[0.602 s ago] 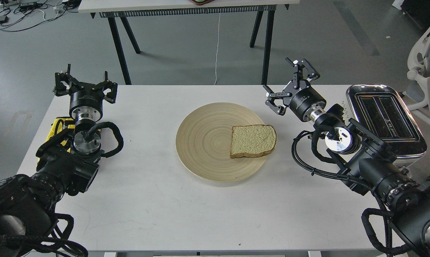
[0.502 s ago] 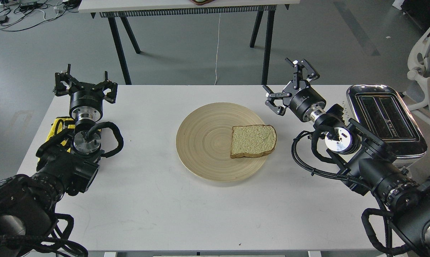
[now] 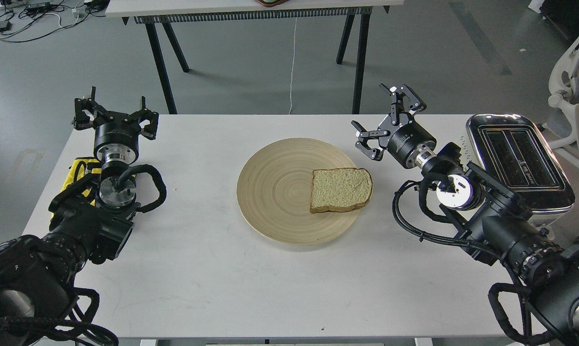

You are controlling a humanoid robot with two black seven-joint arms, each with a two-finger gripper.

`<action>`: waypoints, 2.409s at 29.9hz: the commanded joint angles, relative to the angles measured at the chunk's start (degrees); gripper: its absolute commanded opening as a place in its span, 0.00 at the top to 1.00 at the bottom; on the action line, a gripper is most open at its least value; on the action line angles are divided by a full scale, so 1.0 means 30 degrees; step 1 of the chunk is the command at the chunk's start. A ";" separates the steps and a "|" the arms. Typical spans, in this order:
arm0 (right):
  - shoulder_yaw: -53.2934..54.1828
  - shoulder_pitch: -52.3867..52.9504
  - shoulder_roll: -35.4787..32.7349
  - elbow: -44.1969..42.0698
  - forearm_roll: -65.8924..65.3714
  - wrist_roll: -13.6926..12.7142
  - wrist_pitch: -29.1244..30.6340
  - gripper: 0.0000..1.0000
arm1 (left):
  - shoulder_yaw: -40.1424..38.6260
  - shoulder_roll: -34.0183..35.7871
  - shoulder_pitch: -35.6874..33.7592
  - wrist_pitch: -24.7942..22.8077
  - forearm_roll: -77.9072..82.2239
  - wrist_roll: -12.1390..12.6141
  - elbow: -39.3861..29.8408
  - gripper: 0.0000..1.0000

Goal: Put bread in toaster with right arm

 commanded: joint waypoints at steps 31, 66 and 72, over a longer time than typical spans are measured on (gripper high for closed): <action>-1.0902 0.0905 -0.3627 0.6709 -0.7139 0.0514 -1.3700 0.00 | 0.0000 0.0000 -0.0036 0.0000 -0.0007 -0.0001 0.0028 0.00; -1.2660 -0.0766 -0.3628 0.6797 -0.8106 0.0660 -1.3553 0.52 | 0.0000 0.0000 -0.0036 0.0000 -0.0007 -0.0001 0.0028 0.00; -1.2660 -0.0766 -0.3628 0.6826 -0.8106 0.0660 -1.3553 0.53 | 0.0000 0.0000 -0.0035 0.0000 -0.0007 -0.0001 0.0028 0.00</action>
